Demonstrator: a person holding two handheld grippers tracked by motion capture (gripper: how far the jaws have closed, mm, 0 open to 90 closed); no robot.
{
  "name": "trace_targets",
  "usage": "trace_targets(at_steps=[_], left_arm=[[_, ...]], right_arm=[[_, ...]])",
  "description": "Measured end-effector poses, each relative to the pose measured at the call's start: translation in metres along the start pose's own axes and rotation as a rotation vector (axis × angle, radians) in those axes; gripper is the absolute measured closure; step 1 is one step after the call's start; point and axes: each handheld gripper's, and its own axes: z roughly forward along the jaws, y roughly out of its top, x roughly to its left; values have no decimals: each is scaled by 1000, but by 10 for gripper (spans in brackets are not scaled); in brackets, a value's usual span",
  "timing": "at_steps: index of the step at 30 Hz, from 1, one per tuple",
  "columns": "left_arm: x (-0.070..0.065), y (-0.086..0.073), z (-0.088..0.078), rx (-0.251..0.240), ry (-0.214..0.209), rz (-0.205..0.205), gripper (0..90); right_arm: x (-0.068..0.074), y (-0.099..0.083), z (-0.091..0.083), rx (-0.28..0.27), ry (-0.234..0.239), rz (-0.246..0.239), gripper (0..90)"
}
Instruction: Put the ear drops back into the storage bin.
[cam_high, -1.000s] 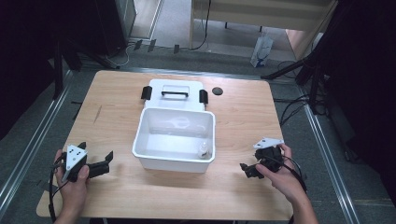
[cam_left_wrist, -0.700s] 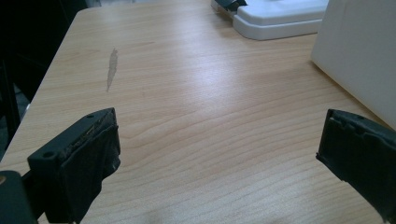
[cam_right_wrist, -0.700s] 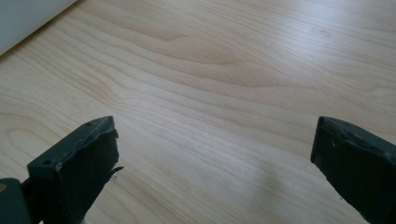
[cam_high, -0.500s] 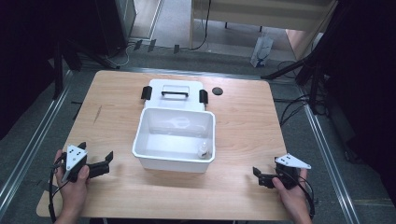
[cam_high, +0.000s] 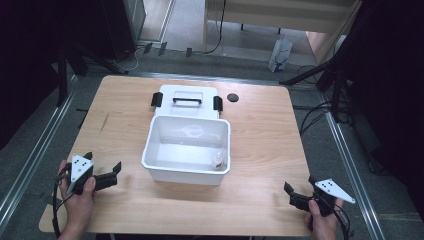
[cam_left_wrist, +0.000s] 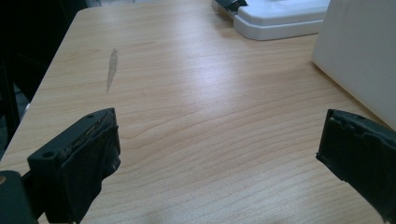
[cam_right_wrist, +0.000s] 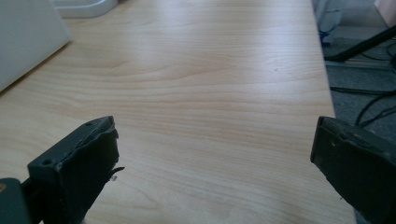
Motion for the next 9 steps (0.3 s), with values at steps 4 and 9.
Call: trace_targets(at_steps=[4, 9], left_arm=[[1, 0, 0, -1, 0, -8, 0], [0, 0, 0, 3, 4, -10, 0]], right_arm=[[-3, 0, 1, -2, 8, 38, 5], [-4, 0, 1, 1, 19, 55, 6]])
